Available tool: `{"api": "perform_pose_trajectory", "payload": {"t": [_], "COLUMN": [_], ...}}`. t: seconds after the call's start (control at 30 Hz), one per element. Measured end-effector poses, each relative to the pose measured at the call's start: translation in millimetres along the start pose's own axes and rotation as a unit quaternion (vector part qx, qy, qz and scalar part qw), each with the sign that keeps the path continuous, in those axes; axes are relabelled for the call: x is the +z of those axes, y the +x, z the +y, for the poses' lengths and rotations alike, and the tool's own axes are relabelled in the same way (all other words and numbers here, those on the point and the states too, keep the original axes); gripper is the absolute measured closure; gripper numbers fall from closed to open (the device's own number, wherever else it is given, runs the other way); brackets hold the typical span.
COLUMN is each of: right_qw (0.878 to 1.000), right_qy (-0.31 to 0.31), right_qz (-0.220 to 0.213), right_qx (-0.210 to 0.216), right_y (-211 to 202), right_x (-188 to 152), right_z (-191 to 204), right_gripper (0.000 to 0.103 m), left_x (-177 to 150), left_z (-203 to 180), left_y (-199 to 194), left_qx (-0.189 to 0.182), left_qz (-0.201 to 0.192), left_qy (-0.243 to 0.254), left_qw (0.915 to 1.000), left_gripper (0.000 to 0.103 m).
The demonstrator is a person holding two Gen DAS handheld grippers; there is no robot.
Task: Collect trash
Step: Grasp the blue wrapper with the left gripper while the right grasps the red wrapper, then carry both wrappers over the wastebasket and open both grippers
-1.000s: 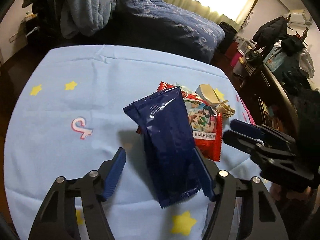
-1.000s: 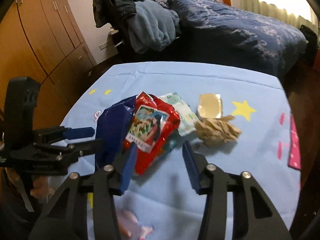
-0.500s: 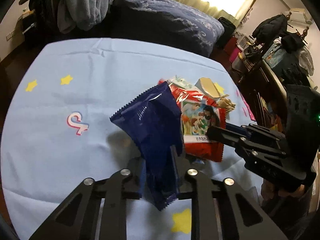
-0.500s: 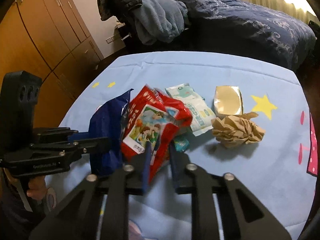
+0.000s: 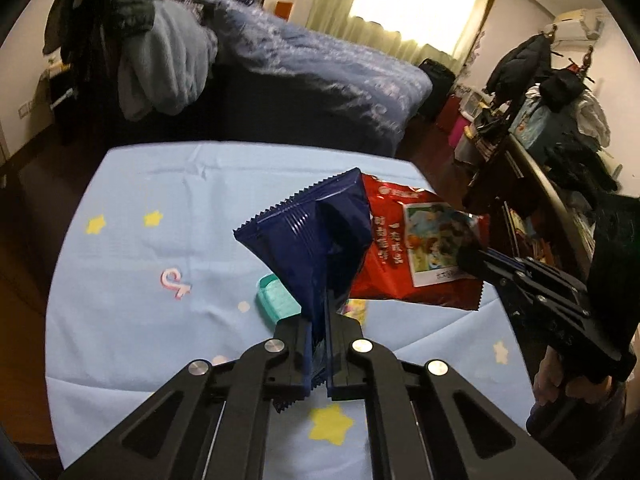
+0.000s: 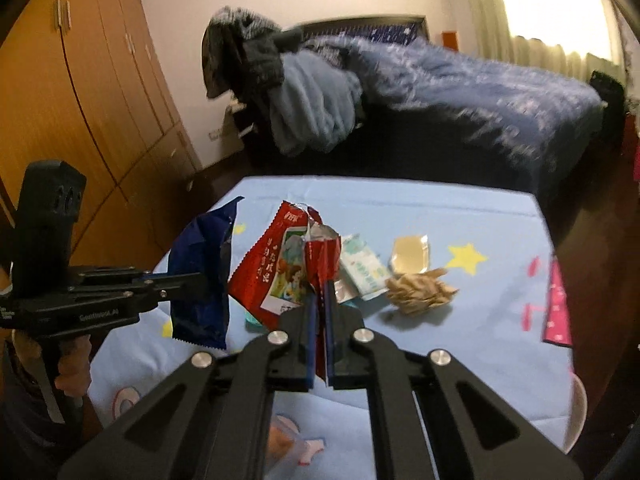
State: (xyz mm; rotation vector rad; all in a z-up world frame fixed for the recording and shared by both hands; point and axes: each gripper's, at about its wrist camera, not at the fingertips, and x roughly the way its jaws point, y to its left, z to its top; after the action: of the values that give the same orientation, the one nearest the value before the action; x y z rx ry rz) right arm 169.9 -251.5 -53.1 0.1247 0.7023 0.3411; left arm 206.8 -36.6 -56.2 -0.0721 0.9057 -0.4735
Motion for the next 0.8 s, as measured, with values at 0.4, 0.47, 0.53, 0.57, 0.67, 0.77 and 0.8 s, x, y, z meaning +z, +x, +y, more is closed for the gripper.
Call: {"api": "perform_pose_trajectory", "payload": {"t": [0.4, 0.47, 0.53, 0.57, 0.67, 0.77, 0.8], "right_qw": [0.986, 0.981, 0.975, 0.973, 0.963, 0.953, 0.95], "right_qy": [0.053, 0.078, 0.104, 0.112, 0.151, 0.185, 0.196], "right_qz": [-0.089, -0.094, -0.096, -0.097, -0.095, -0.084, -0.08], "right_qx": [-0.129, -0.15, -0.17, -0.175, -0.201, -0.225, -0.23], "right_y": [-114, -129, -142, -146, -159, -165, -166], "right_x": [-35, -47, -63, -68, -94, -119, -127], "right_z": [-65, -87, -110, -116, -151, -182, -193], "right_gripper": [0.098, 0.098, 0.098, 0.098, 0.098, 0.098, 0.098], "left_x": [37, 39, 38, 38, 34, 25, 23], "left_z": [-120, -146, -173, -188, -231, -269, -277], "left_y": [-3, 5, 17, 25, 57, 89, 96], "left_qx": [-0.068, -0.08, -0.096, -0.104, -0.124, -0.127, -0.127], "left_qz": [-0.022, -0.018, -0.01, -0.003, 0.028, 0.054, 0.058], "left_qy": [0.092, 0.111, 0.128, 0.133, 0.152, 0.175, 0.179], "left_qw": [0.9932, 0.9904, 0.9872, 0.9857, 0.9802, 0.9749, 0.974], "left_gripper": [0.098, 0.098, 0.098, 0.098, 0.098, 0.098, 0.098]}}
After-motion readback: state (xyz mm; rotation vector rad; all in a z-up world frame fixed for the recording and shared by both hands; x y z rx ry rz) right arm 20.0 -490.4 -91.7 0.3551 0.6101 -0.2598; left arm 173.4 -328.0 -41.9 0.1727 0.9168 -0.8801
